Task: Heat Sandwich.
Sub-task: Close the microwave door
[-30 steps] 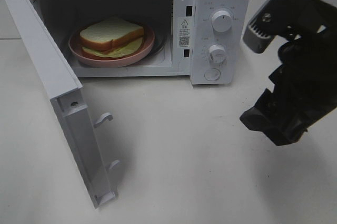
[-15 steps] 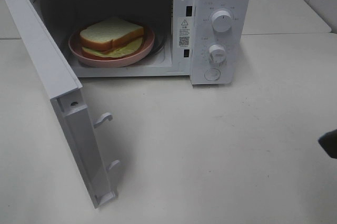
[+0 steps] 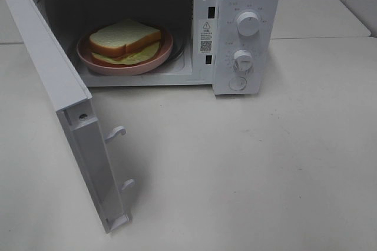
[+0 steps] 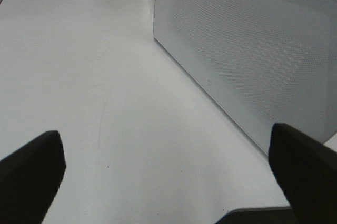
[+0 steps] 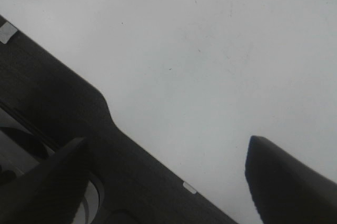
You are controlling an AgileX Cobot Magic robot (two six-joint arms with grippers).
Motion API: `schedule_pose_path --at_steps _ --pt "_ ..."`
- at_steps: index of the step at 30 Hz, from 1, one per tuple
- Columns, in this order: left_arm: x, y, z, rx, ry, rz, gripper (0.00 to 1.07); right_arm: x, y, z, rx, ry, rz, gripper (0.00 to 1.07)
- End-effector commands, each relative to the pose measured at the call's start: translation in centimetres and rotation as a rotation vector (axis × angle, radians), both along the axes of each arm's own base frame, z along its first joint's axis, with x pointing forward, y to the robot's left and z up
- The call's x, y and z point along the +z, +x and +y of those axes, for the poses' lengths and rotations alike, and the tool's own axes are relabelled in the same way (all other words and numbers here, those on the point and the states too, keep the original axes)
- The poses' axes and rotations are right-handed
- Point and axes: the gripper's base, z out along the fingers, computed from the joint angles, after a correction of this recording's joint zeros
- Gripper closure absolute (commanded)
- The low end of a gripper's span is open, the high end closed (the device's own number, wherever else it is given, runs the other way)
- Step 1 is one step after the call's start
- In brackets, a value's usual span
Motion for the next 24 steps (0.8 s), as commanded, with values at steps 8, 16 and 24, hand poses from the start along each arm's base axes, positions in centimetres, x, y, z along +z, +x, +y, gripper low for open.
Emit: schedule_pose_path --at_steps 8,16,24 --pt "0.1 -0.2 0.0 0.0 -0.004 -0.03 0.09 -1.3 -3.2 -2.6 -0.144 0.072 -0.111 0.31" --pt "0.1 -0.2 0.0 0.0 -0.004 -0.03 0.09 -4.0 -3.6 -2.8 -0.227 0.069 -0.119 0.31" --pt "0.1 -0.2 0.0 0.0 -0.004 -0.03 0.09 -4.2 -3.4 -2.8 -0.343 0.122 -0.154 0.31"
